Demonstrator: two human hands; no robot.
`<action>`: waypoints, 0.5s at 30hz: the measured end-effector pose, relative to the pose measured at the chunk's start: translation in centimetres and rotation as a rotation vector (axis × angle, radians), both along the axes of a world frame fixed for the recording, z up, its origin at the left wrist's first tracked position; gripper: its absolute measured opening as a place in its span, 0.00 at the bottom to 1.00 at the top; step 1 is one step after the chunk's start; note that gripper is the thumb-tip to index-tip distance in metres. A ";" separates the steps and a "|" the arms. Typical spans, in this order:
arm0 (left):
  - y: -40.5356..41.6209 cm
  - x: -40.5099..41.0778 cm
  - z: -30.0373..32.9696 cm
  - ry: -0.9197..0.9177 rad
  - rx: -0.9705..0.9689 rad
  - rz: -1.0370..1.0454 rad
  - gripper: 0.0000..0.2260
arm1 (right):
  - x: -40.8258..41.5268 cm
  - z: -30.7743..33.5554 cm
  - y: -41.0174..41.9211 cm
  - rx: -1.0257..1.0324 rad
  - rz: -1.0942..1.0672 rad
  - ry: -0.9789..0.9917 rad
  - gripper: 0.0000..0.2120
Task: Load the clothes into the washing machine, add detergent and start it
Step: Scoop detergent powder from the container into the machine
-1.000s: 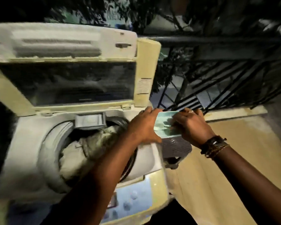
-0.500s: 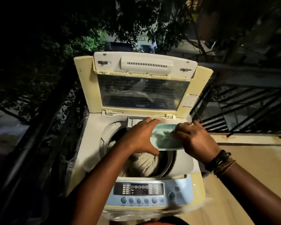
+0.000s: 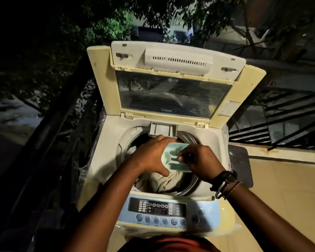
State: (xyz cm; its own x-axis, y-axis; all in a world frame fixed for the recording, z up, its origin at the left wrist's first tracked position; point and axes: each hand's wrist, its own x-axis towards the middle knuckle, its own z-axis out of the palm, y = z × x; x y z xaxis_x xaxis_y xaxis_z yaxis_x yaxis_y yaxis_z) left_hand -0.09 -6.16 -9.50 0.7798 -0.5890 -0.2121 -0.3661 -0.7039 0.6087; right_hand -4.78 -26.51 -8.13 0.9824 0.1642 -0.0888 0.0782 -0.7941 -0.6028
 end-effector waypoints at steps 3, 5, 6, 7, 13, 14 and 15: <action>0.8 -0.2 -1.5 0.043 -0.024 0.079 0.44 | 0.9 -1.2 0.0 0.094 -0.063 0.086 0.02; 1.6 -0.2 -2.3 0.060 -0.033 0.122 0.42 | 1.3 -1.5 -0.4 0.190 -0.111 0.128 0.02; 2.1 -0.1 -2.7 0.055 -0.034 0.135 0.40 | 1.5 -1.7 -0.7 0.241 -0.133 0.148 0.03; 2.5 -0.1 -2.7 0.046 -0.037 0.145 0.40 | 1.5 -1.6 -0.9 0.280 -0.146 0.162 0.04; 3.4 0.5 -2.8 0.034 0.030 0.166 0.42 | 4.0 -2.9 -2.4 0.394 -0.286 0.146 0.03; 3.5 0.5 -3.1 0.034 0.036 0.167 0.42 | 4.7 -3.1 -2.4 0.385 -0.308 0.118 0.03; 3.6 0.3 -3.4 0.042 0.037 0.168 0.41 | 5.5 -3.3 -2.4 0.362 -0.324 0.085 0.03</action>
